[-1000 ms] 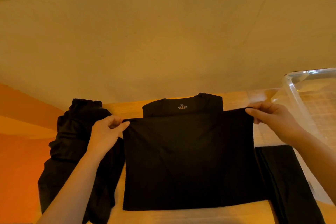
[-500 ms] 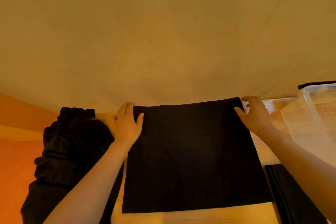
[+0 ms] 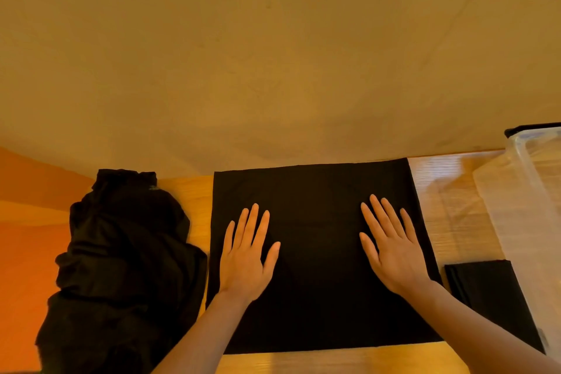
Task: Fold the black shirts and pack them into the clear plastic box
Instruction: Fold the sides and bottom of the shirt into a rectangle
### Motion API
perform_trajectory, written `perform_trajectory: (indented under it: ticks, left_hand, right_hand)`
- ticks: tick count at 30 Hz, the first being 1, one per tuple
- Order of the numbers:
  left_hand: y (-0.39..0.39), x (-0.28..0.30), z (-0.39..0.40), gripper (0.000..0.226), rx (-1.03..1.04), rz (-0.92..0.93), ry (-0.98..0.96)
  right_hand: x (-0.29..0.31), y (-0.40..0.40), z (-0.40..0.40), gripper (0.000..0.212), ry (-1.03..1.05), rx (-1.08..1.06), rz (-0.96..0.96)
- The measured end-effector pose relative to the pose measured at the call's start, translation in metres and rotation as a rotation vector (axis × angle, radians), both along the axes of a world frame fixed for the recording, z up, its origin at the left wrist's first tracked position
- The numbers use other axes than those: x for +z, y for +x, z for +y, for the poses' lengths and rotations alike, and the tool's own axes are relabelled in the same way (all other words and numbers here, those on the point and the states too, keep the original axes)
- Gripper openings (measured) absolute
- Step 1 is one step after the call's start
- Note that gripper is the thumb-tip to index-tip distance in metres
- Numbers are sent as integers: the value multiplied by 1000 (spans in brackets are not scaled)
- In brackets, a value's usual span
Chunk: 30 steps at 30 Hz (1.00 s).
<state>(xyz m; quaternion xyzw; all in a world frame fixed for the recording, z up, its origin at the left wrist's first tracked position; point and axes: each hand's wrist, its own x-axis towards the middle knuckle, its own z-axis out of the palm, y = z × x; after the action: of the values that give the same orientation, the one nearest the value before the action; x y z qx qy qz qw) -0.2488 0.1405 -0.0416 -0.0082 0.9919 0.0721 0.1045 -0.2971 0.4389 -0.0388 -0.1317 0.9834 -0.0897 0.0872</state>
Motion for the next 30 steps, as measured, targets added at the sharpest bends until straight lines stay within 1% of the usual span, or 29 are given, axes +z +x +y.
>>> perform_trajectory:
  ticks: [7,11,15,20,24,27,30]
  left_hand:
    - [34,2,11,63,13,-17,9]
    - [44,7,17,62,18,-6,27]
    - [14,10,13,63,9,35,5]
    - [-37,4,-2,76,46,-38,-61]
    - [-50,0,-18,82,86,-5,-71]
    - [-52,-1,-17,80,108,11,-71]
    - [-59,7,11,71,56,57,-79]
  right_hand:
    - [2,31,8,57,5,6,-26]
    - [9,39,9,58,-47,-4,-40]
    - [13,7,-1,58,-41,-2,2]
    - [-3,-37,5,63,21,-62,-39]
    - [-4,-50,22,67,21,-131,-30]
    - [-4,-55,25,69,8,-167,-49]
    - [4,-53,2,68,0,-104,-7]
